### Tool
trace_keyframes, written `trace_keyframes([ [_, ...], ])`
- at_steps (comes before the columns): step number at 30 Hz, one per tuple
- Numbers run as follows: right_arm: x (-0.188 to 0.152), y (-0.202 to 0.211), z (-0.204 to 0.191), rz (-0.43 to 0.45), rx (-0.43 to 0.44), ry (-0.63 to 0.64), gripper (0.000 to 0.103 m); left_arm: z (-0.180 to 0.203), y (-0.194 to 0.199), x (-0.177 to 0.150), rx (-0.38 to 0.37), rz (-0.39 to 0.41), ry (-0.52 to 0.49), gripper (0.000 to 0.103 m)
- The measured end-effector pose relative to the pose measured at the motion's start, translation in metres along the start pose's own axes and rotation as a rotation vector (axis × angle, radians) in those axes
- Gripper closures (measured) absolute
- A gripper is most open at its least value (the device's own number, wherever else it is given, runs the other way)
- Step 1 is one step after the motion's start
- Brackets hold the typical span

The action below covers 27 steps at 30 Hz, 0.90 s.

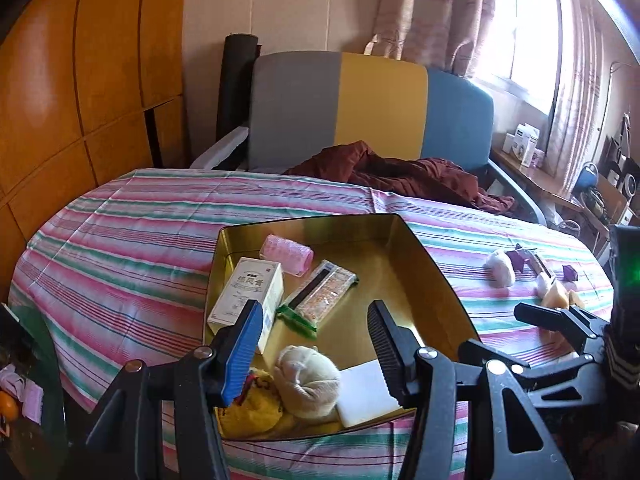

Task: Organize objects
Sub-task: 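Move both tools back toward the remaining items on the cloth, then grasp a yellow sponge with the left tool while the right tool approaches a plastic bundle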

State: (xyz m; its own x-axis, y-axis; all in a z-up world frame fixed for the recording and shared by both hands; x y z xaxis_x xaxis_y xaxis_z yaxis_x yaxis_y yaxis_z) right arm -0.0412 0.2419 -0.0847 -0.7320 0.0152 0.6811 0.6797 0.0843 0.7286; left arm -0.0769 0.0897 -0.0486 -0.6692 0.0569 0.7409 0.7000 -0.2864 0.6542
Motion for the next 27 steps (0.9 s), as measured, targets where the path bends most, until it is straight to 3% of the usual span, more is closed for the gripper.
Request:
trace_keyframes([
  [11, -0.010, 0.008, 0.047, -0.017, -0.071, -0.072, 0.000, 0.029, 0.001, 0.000, -0.073, -0.008, -0.044, 0.048],
  [21, -0.038, 0.046, 0.157, -0.026, -0.216, -0.275, 0.000, 0.088, -0.008, -0.001, -0.166, -0.044, -0.147, 0.048],
  [27, -0.068, 0.088, 0.240, -0.024, -0.356, -0.424, 0.000, 0.139, -0.014, -0.009, -0.240, -0.075, -0.243, 0.048],
])
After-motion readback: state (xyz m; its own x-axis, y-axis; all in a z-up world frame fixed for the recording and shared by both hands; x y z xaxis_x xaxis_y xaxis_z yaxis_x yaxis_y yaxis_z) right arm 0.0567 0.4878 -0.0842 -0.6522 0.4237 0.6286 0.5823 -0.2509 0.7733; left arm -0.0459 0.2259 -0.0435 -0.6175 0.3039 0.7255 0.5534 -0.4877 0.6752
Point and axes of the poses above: each gripper's, at about its wrist camera, not at the fingertips, and y roughly against the way its jaws point, z to its right, x to its top, the point moved 10 cm from there along -y, roughly the way its jaws point, and after that the axes turned 7 degrees about y, right-handed, at the moved point
